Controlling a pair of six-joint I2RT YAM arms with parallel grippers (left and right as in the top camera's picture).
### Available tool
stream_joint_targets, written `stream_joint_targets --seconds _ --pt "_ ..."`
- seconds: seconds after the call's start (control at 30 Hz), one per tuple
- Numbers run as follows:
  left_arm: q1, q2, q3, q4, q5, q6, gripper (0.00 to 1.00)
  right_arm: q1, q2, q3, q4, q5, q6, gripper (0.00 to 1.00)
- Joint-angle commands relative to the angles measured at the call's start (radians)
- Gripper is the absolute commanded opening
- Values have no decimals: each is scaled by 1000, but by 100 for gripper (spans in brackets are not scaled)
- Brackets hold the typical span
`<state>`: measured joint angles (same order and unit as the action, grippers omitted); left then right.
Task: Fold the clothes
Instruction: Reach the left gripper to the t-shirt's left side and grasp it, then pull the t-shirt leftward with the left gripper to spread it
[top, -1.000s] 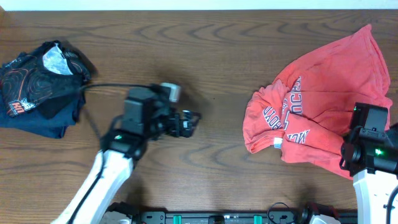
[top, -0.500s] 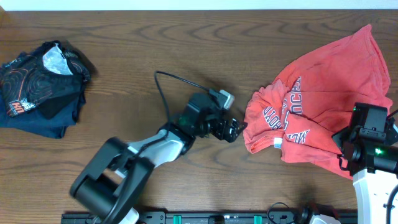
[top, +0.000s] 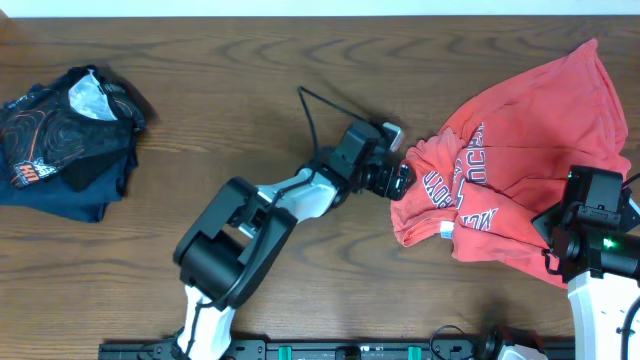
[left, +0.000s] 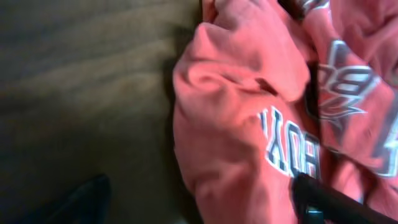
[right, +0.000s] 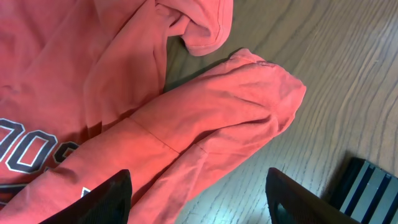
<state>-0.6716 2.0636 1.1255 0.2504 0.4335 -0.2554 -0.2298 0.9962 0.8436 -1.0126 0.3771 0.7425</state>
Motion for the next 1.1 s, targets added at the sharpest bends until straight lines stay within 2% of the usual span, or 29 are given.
stream_joint_targets --seconds 0.0,0.03,0.1,0.23,0.27,0.4,0.43,0.53,0.6,0.8,0.93,0.97,1.0,1.03,1.07 --pt "-2 78 25 -29 -31 10 76 -11 1 13 0 7 -19 67" --pt "-2 86 30 -29 -31 9 67 -11 1 13 0 7 -19 66" --pt "-9 93 34 -28 -31 -2 57 -11 1 13 0 7 -19 66" --pt "-50 93 34 -29 -31 -5 50 -11 1 13 3 7 -19 66" --pt "-63 93 34 -28 -34 -4 46 -11 1 13 6 7 -19 65" --pt "-101 93 34 -29 -90 -1 11 -11 1 13 6 7 -19 64" --pt "-105 93 34 -29 -103 -1 6 -11 1 13 5 7 -19 64" --pt "-96 92 34 -58 -156 -1 6 -11 1 13 6 7 -19 64" --pt "-67 76 34 -125 -268 1 6 -11 1 13 6 8 -19 64" --pt "142 -88 51 -292 -653 200 6 -11 1 13 7 7 -34 64" --pt "332 -224 100 -322 -662 218 6 -11 1 13 8 7 -34 64" --pt "377 -250 111 -326 -641 194 25 -11 1 13 7 7 -34 64" --pt "416 -274 117 -333 -602 169 61 -11 1 13 6 7 -34 64" --pt "458 -299 119 -341 -539 152 83 -11 1 13 6 7 -34 64" --pt "489 -317 119 -359 -482 134 98 -11 1 13 6 7 -34 64"
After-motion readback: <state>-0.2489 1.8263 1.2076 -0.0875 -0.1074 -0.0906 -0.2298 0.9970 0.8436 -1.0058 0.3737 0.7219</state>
